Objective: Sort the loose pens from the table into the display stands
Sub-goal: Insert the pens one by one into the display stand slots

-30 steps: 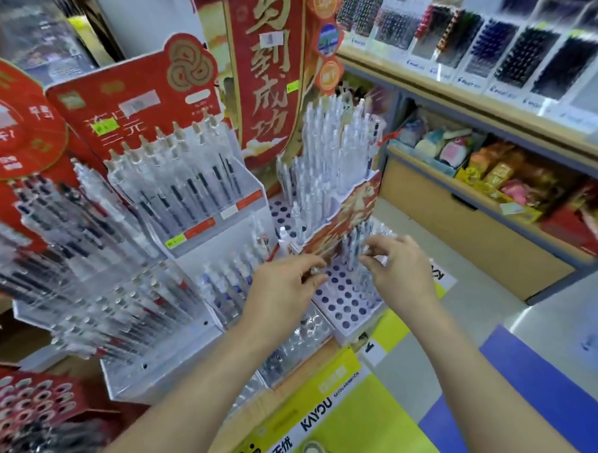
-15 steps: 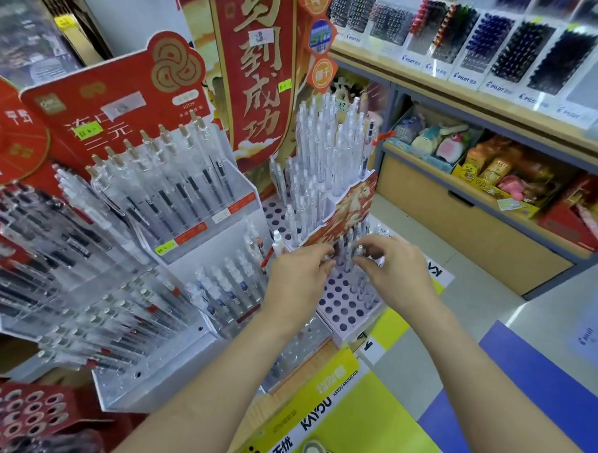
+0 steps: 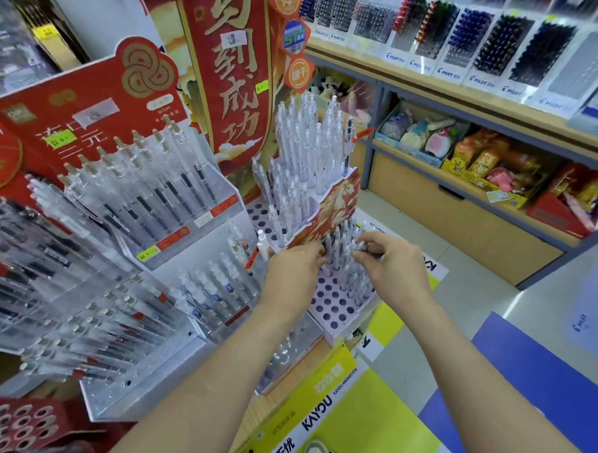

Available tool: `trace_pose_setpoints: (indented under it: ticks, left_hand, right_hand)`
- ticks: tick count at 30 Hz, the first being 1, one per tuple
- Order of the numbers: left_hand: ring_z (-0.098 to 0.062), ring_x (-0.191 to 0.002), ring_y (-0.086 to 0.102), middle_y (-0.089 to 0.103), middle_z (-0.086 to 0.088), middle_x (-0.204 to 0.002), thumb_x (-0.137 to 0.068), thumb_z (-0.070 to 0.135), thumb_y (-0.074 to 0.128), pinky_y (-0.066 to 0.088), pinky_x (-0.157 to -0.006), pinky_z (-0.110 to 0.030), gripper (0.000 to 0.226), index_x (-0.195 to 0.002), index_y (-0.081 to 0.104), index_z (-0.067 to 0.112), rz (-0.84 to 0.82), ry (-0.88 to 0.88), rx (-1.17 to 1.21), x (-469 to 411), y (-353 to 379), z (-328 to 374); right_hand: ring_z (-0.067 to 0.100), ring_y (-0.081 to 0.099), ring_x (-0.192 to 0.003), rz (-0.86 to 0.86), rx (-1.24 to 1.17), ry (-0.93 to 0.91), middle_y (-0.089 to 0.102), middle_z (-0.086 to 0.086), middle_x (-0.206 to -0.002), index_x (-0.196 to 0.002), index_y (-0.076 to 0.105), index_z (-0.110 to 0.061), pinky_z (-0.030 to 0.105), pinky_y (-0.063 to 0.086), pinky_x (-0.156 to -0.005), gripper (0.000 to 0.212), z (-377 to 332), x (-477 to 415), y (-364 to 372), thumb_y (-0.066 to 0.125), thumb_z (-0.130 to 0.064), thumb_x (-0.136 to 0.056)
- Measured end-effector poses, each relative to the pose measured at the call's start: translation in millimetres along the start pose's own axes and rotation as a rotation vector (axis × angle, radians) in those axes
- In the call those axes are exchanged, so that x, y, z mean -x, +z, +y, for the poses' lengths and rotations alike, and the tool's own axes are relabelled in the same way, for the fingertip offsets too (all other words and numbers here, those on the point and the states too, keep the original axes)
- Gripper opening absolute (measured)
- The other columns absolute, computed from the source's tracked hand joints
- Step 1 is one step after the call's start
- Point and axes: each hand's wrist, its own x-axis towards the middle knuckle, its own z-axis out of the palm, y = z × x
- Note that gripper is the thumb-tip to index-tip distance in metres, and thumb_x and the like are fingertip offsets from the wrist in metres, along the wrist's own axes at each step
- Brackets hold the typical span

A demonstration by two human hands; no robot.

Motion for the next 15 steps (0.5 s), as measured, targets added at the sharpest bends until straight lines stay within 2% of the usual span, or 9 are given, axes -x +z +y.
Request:
trace_pose_setpoints:
  ticks: [3, 6, 8, 10, 12, 15]
  left_hand:
    - [-0.012, -0.093, 0.067, 0.070, -0.009, -0.083, -0.088, -0.004, 0.055, 0.032, -0.051, -0.008, 0.009, -0.087, 0.063, -0.001, -0.035, -0.009, -0.029, -1, 6, 0]
    - [-0.015, -0.094, 0.067, 0.071, -0.008, -0.087, -0.089, -0.002, 0.055, 0.034, -0.056, -0.011, 0.009, -0.089, 0.063, 0.002, -0.052, -0.026, -0.062, -3, 11, -2]
    - [-0.022, -0.091, 0.067, 0.071, -0.008, -0.091, -0.089, -0.001, 0.053, 0.046, -0.065, -0.026, 0.014, -0.095, 0.063, 0.006, -0.073, -0.033, -0.097, -6, 13, -4]
    - [-0.027, -0.087, 0.066, 0.069, -0.009, -0.092, -0.085, -0.006, 0.051, 0.051, -0.069, -0.037, 0.023, -0.100, 0.059, 0.009, -0.108, -0.029, -0.141, -9, 15, -6]
    - [-0.030, -0.089, 0.065, 0.069, -0.011, -0.096, -0.084, -0.009, 0.048, 0.053, -0.072, -0.041, 0.033, -0.109, 0.057, 0.010, -0.138, -0.042, -0.152, -12, 16, -6]
    - [-0.031, -0.089, 0.065, 0.069, -0.011, -0.096, -0.092, 0.001, 0.049, 0.053, -0.073, -0.041, 0.025, -0.114, 0.055, 0.010, -0.128, -0.084, -0.112, -15, 16, -3]
  right_hand:
    - [0.024, 0.069, -0.096, -0.022, 0.009, -0.012, 0.075, 0.008, -0.098, -0.111, 0.072, -0.013, 0.039, 0.052, -0.088, 0.025, -1, -4, 0, 0.073, -0.019, -0.086]
    - [0.025, 0.068, -0.091, -0.089, 0.064, -0.037, 0.075, 0.005, -0.092, -0.105, 0.072, -0.016, 0.038, 0.053, -0.082, 0.016, -1, -7, 2, 0.068, -0.021, -0.091]
    - [0.029, 0.062, -0.081, -0.150, 0.128, -0.087, 0.070, 0.001, -0.074, -0.093, 0.070, -0.015, 0.038, 0.050, -0.074, 0.011, 1, -11, 4, 0.062, -0.022, -0.095]
    - [0.030, 0.049, -0.073, -0.221, 0.223, -0.120, 0.059, -0.002, -0.062, -0.084, 0.066, -0.012, 0.039, 0.047, -0.072, 0.022, 2, -13, 6, 0.055, -0.025, -0.098]
    - [0.033, 0.049, -0.073, -0.245, 0.268, -0.129, 0.061, 0.001, -0.065, -0.080, 0.067, -0.013, 0.042, 0.048, -0.075, 0.026, 2, -14, 10, 0.053, -0.026, -0.098]
    - [0.027, 0.064, -0.087, -0.173, 0.177, -0.052, 0.074, 0.000, -0.088, -0.096, 0.072, -0.020, 0.039, 0.052, -0.076, 0.011, -4, -13, 9, 0.062, -0.025, -0.094]
